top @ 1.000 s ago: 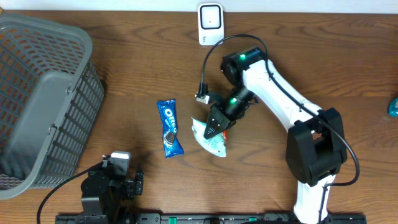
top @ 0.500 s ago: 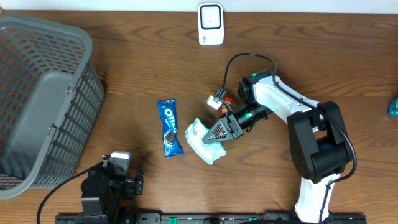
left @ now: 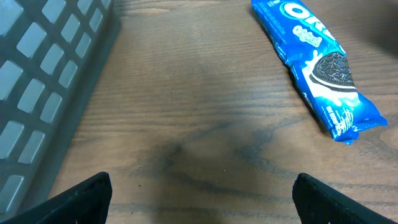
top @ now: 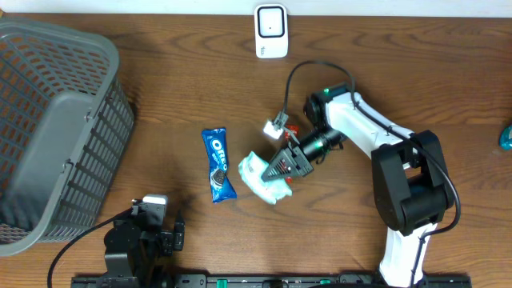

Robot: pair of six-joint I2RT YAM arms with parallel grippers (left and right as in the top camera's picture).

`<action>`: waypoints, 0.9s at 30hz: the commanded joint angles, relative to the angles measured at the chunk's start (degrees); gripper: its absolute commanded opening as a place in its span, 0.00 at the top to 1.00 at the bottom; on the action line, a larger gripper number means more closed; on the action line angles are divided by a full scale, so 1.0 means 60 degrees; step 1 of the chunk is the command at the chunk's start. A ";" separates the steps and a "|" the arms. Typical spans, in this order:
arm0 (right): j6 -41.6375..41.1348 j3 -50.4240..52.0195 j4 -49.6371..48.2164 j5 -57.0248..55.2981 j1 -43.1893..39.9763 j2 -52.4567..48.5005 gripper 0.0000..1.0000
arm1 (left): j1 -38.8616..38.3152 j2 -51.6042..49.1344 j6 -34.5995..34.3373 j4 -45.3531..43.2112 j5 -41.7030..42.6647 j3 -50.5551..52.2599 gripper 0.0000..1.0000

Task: Scan the item barcode
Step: 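Lift the tissue pack with the right gripper and hold it at the scanner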

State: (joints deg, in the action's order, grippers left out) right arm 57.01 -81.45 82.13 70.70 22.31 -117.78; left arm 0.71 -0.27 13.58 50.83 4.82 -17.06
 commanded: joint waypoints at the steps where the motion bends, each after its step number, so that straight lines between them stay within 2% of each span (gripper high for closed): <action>1: -0.3508 -0.1100 -0.1173 -0.2324 0.0015 0.0077 0.98 | 0.0040 0.0004 0.0087 0.0025 0.0091 0.0022 0.07; 4: -0.7031 -0.1843 -0.2634 -0.5614 0.0120 0.0077 0.99 | 0.0040 0.0004 0.0087 0.0025 0.0091 0.0022 0.07; 6: -0.8553 -0.2492 -0.3501 -0.8134 0.0197 0.0077 0.99 | 0.0040 0.0004 0.0087 0.0022 0.0091 0.0022 0.07; 7: -0.8739 -0.2721 -0.3803 -0.8859 0.0204 0.0077 0.99 | 0.0040 0.0004 0.0087 0.0025 0.0091 0.0022 0.07; 13: -0.8921 -0.3333 -0.5654 -1.2050 0.0306 0.0077 0.99 | 0.0040 0.0004 0.0087 0.0022 0.0091 0.0022 0.07; 16: -0.8349 -0.3330 -0.6251 -1.3482 0.0433 0.0011 0.99 | 0.0040 0.0004 0.0091 0.0025 0.0091 0.0022 0.07; 20: -0.7253 -0.3330 -0.6805 -1.3817 0.0561 -0.0226 0.99 | 0.0040 0.0004 0.0091 0.0022 0.0091 0.0022 0.07; 27: -0.6444 -0.3340 -0.8080 -1.4531 0.0718 -0.0707 0.99 | 0.0040 0.0004 0.0087 0.0025 0.0091 0.0022 0.07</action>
State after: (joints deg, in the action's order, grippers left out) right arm 13.82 -100.49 36.03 -11.46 25.78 -120.09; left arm 0.71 -0.27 13.56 50.83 4.82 -17.06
